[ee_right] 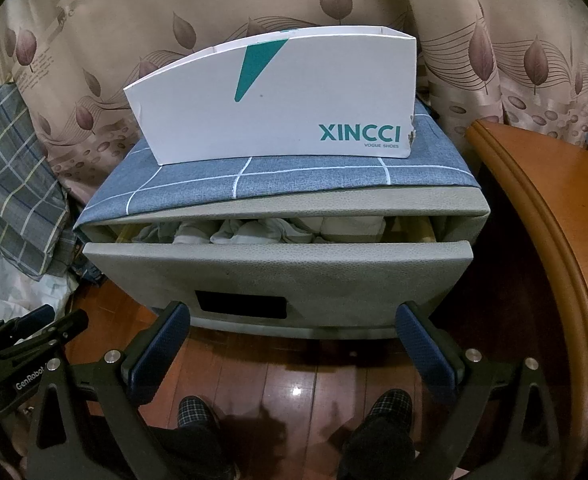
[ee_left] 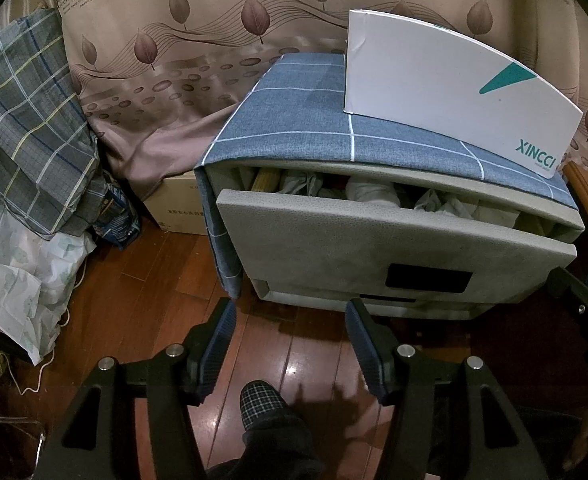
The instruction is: Take underwear out of drawer
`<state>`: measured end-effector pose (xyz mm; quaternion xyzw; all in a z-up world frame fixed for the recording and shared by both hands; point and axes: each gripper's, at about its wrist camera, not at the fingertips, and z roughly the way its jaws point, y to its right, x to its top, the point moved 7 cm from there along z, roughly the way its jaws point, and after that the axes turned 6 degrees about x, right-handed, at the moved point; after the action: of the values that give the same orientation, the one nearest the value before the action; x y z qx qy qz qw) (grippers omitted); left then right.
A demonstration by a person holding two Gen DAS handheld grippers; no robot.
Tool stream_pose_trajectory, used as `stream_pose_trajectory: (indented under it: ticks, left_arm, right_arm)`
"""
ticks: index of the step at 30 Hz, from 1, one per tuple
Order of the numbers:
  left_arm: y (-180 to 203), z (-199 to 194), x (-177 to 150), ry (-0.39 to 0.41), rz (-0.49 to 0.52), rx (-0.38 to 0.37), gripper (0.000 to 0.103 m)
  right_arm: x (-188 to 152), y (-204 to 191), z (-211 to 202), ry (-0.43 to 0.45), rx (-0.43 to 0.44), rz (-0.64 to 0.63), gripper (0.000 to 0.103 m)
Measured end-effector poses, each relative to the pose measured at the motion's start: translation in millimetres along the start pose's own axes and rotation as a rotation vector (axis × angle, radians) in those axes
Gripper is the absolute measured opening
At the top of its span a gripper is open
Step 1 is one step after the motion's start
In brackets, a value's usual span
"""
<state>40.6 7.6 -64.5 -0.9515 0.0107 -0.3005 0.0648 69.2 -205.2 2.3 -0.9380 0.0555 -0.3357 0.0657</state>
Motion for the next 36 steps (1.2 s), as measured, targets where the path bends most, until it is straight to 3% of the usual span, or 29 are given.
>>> stream_pose_trajectory:
  ticks: [15,23,30,36]
  left_arm:
    - [-2.7,-10.0,11.0,0.046,-0.05,-0.06,0.058]
    - [1.1,-8.5,31.1,0.086,-0.003,-0.054,0.058]
    - [2.6,8.3,63.0,0.11,0.049,-0.038,0.058]
    - [14.4,39.2,80.0,0.07,0.071,-0.067,0.058]
  right_arm:
    - [1.3,0.4,-0.7,0.005,0.002,0.007,0.102]
    - [15.0,6.6,18.0,-0.014,-0.006,0.005,0.102]
    - [35.7,14.1,46.8,-0.038,-0.066,-0.049,0.102]
    - [45.9,19.8,67.3,-0.059,-0.071,-0.054,0.102]
